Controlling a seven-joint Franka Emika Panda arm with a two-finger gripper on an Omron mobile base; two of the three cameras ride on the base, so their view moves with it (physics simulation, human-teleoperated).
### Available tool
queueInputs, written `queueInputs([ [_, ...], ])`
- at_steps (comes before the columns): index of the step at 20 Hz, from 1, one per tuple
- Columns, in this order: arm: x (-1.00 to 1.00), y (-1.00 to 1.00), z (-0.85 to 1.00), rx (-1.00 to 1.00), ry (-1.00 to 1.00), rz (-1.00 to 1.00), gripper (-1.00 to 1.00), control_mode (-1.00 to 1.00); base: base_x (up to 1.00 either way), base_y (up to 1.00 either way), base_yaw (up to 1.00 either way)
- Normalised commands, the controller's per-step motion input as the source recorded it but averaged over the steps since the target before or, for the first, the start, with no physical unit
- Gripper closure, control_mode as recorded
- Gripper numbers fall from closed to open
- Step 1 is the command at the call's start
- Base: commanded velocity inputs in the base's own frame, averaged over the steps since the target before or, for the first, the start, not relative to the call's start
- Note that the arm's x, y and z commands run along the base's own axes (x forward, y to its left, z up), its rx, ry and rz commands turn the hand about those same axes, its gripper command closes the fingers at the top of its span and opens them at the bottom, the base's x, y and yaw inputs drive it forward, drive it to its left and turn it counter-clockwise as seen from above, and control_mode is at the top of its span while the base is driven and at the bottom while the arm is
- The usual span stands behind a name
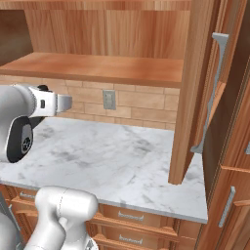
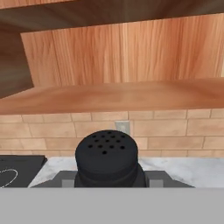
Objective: Move the oil and vinegar bottle and shaker from the cabinet to the dining counter.
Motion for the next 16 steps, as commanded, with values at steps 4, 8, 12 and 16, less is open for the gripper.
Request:
queueInputs([
  [4,-0.67,0.13,0.0,0.0,0.0,0.0,1.0,-1.0,0.0,0.0,0.0],
  [8,-0.44,0.07,-0.01,0.01,0.1,0.0,1.0,-1.0,0.0,0.0,0.0],
  [12,-0.07,0.0,0.0,0.0,0.05,0.0,1.0,-1.0,0.0,0.0,0.0],
  [16,0.0,0.0,0.0,0.0,0.0,0.0,1.0,-1.0,0.0,0.0,0.0],
])
